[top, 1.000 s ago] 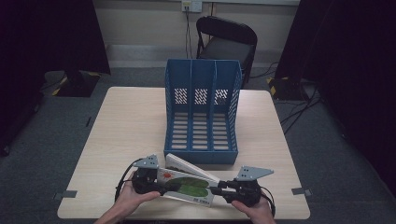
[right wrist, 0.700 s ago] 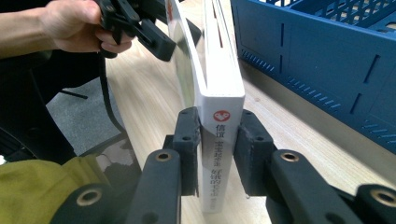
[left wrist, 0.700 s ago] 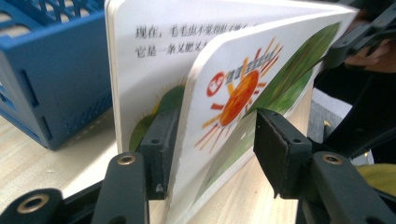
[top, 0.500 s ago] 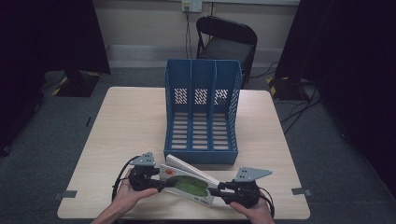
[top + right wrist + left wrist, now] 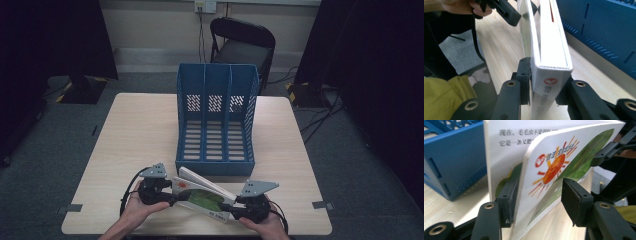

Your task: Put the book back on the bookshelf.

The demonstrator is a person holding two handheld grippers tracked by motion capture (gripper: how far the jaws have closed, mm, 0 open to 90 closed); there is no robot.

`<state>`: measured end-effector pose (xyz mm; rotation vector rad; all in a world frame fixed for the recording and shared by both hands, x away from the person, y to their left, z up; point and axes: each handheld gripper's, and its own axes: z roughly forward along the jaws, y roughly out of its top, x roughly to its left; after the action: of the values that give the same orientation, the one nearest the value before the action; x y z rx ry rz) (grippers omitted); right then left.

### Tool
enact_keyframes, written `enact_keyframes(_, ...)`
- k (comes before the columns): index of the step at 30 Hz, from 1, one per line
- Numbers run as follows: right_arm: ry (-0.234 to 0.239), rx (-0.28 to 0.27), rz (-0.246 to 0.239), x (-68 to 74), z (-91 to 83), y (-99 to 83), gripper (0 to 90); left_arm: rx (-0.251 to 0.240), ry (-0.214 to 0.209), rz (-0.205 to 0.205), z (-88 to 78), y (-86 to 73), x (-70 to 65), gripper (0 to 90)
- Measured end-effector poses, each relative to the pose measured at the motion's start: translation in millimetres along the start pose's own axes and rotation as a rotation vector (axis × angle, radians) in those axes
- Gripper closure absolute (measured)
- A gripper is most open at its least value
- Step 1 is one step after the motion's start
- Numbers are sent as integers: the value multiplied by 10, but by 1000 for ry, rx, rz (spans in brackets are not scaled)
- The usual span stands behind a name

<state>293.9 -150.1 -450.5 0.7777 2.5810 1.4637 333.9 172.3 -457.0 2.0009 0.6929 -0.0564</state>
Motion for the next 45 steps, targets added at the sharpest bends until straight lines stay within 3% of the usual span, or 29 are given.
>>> enact_keyframes(3, -10, 0, -11, 13, -51, -17, 733, -7, 12, 2, -23, 10, -4, 437)
enact_keyframes(6, -27, -5, -9, -6, -118, -35, 748, -38, 41, -22, -90, 7, 50, 410)
enact_keyframes(12, -18, -10, 3, 1, -130, -70, 743, -33, 68, -39, -85, -4, 96, 375)
enact_keyframes(16, 16, -16, 26, 42, -92, -100, 700, 23, 45, -23, 57, -9, 70, 368)
enact_keyframes(21, 40, -19, 29, 64, -28, -106, 667, 43, 51, -3, 131, 4, 41, 361)
enact_keyframes(30, 14, -29, 29, 123, 151, -111, 609, 42, 50, -2, 127, -4, 49, 379)
enact_keyframes(35, -10, -18, 12, 203, 236, -101, 514, 44, 37, -12, 123, -3, 60, 380)
enact_keyframes(36, -13, -14, 3, 209, 248, -100, 530, 47, 25, -9, 129, -3, 56, 380)
enact_keyframes(40, -18, -43, 21, 190, 260, -104, 591, 44, 41, -5, 148, 7, 44, 385)
enact_keyframes(43, -56, -40, 7, 195, 258, -112, 723, 47, 42, -7, 148, 9, 42, 386)
enact_keyframes(45, -68, -34, 1, 184, 255, -110, 755, 45, 44, -14, 138, 5, 48, 410)
